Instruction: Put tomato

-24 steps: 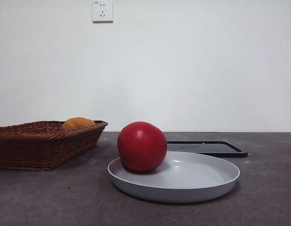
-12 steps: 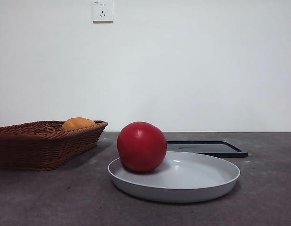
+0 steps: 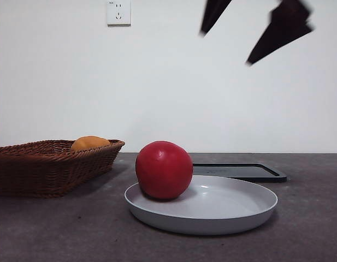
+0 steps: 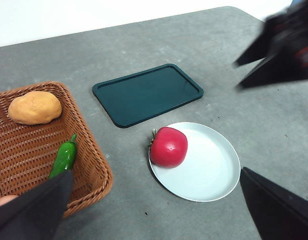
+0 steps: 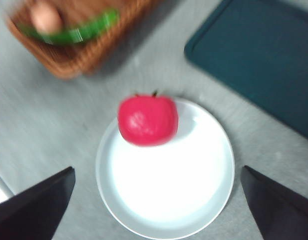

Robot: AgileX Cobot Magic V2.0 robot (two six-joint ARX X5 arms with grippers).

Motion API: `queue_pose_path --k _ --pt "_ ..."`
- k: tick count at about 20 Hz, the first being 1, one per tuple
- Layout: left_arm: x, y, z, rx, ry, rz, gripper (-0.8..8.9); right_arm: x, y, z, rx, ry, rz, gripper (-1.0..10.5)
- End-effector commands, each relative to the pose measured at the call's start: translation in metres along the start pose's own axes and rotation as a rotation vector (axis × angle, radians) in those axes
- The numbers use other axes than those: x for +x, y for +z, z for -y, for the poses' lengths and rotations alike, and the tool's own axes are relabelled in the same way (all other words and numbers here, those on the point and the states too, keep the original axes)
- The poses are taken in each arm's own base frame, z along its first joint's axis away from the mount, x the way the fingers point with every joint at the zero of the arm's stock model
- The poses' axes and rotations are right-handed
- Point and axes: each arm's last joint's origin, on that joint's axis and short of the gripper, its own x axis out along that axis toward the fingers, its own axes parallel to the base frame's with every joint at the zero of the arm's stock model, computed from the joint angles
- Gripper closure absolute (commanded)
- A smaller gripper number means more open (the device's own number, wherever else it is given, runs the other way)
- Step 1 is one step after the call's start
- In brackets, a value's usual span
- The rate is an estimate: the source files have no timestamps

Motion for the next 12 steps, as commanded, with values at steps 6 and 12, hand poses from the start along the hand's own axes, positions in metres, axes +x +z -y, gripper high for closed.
queue_pose_path --k 6,12 --pt "-0.001 0.003 0.001 0.0 -0.008 0.016 1.21 0.109 0.037 -0.013 -0.115 -0.021 -0.27 2.4" --pt "-0.001 0.003 0.001 0.0 -0.009 0.016 1.21 0.15 0.038 -0.016 -0.128 -0.004 -0.296 2.3"
